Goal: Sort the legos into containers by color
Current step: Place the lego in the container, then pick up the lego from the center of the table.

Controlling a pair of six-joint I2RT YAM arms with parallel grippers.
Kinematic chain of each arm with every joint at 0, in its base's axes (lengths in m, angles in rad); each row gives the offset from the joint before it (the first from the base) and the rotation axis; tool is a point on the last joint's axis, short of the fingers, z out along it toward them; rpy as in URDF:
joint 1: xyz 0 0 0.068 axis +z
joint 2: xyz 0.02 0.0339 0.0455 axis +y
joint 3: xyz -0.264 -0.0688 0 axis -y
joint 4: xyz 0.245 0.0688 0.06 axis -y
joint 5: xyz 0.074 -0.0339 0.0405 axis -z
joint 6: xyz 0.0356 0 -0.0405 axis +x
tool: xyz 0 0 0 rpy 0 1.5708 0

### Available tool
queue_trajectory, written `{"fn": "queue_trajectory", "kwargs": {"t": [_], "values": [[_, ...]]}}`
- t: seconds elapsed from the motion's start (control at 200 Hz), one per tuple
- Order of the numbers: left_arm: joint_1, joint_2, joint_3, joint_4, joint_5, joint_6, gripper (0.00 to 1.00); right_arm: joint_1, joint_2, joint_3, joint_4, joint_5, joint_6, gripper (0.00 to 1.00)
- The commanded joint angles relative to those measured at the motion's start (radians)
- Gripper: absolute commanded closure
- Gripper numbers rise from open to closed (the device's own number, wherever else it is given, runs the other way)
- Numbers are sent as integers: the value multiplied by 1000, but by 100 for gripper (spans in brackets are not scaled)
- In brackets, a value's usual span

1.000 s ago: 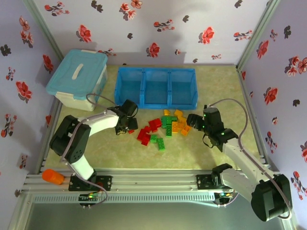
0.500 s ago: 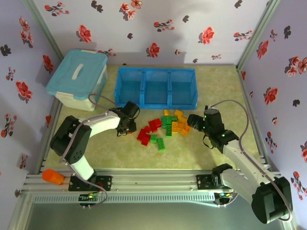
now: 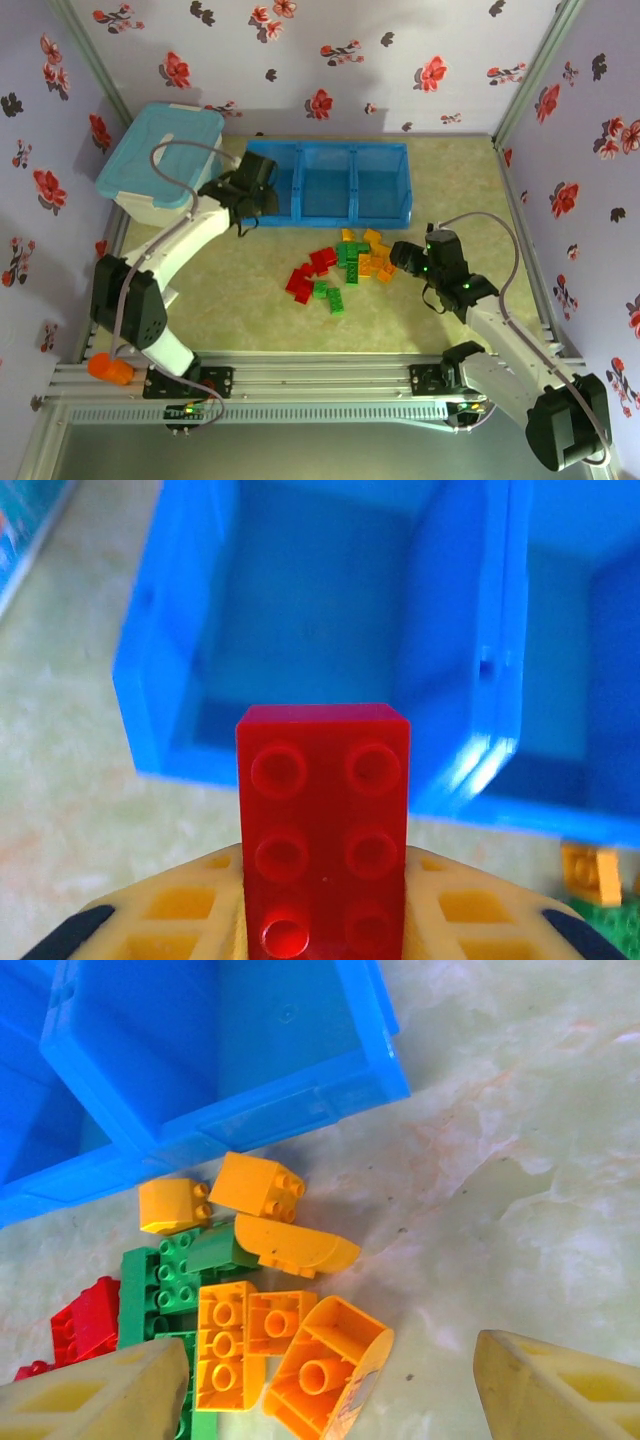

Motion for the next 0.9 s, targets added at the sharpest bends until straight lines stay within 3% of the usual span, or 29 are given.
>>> {"fn": "queue_trajectory", "kwargs": {"t": [0.0,0.045,0.105,0.18,0.535,0.895], "values": [[45,109,111,-59,6,85,70,18,-28,-11,-26,-19,20,25],[56,141,157,-67,16,102,59,23,-40,-8,-40,-18,14,25],[58,157,211,-87,25,123,31,30,-54,-1,-68,-12,2,24],[42,116,209,-69,28,131,22,37,-68,10,-110,6,-12,23],[-114,-219,-234,66,9,27,21,53,-17,27,-120,6,-54,23],[-230,-364,-654,189,50,-148,26,84,196,131,-174,30,-81,23]]}}
